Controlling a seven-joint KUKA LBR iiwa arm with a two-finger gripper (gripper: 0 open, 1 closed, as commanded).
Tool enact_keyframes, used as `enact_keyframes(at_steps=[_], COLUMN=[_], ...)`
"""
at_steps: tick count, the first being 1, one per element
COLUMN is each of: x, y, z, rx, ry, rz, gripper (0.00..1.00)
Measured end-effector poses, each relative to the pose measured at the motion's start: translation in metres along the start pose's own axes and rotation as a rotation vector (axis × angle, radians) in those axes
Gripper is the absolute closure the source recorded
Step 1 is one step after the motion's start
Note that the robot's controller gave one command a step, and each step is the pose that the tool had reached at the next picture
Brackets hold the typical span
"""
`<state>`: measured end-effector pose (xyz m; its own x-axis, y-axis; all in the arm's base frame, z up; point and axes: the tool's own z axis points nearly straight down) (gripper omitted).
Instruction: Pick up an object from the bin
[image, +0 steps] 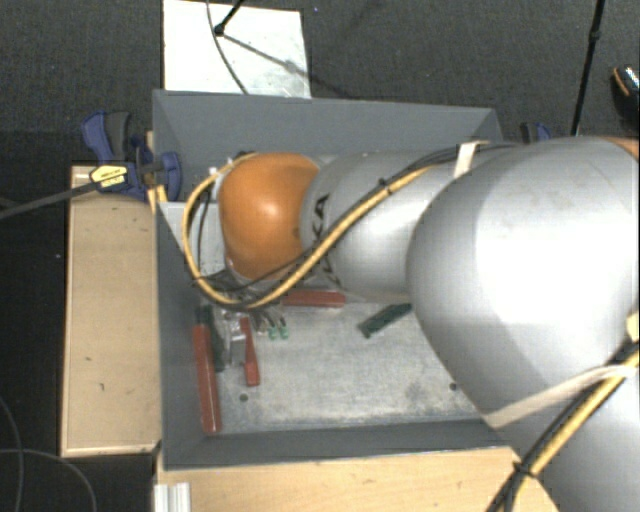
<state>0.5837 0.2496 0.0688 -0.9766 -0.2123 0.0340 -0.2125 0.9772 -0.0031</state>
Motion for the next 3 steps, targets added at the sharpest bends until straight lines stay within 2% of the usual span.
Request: enact_keyframes(at_steps=[1, 2, 3], x=[0.022, 0.02, 0.008], y=[-0.025, -0.024, -0.048], z=[-0.03, -0.029, -0.001], rx=[-0.003, -0.004, 0.004], ry=[-0.03, -0.035, -0.037], rz=[-0.007, -0.002, -0.432], gripper=[1.0, 0.0, 0.0])
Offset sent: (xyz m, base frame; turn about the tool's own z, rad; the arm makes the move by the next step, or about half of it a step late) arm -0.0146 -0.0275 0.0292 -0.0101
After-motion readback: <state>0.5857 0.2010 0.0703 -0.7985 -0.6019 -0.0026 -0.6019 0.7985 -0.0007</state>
